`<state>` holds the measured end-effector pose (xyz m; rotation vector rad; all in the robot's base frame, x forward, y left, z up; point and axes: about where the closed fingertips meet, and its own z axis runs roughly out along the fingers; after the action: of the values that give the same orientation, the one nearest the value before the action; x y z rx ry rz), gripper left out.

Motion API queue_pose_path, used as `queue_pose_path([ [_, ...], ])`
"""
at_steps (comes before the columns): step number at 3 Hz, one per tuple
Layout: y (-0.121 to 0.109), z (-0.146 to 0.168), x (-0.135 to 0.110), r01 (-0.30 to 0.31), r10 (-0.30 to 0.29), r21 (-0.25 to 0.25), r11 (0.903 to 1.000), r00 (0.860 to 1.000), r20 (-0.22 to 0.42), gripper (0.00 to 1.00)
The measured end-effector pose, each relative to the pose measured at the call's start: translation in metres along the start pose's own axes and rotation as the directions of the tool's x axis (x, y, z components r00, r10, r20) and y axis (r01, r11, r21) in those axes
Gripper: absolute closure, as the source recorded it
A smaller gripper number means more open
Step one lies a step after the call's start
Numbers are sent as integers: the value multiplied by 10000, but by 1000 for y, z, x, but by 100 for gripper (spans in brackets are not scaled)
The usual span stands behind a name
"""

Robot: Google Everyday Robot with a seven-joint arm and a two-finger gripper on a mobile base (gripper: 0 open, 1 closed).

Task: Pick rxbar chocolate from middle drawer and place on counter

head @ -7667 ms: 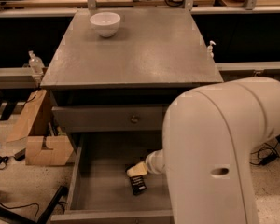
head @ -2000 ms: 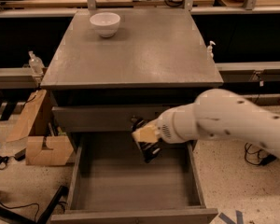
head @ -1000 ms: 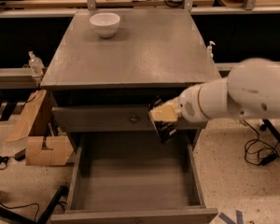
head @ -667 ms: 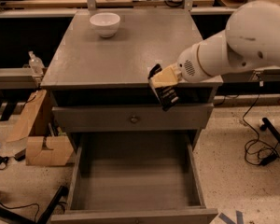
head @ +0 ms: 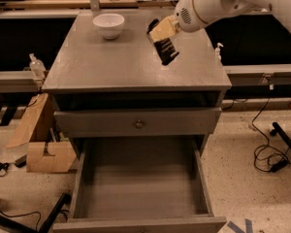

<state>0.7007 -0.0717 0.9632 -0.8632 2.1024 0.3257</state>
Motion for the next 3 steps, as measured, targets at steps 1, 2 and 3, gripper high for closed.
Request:
queue_pose_path([
  [1, -30, 15, -38, 151, -160, 188, 9997, 9988, 472, 100],
  [2, -36, 6, -61, 265, -296, 358, 9990, 9957, 883, 75],
  [3, -35, 7, -62, 278, -307, 336, 9990, 9956, 887, 52],
])
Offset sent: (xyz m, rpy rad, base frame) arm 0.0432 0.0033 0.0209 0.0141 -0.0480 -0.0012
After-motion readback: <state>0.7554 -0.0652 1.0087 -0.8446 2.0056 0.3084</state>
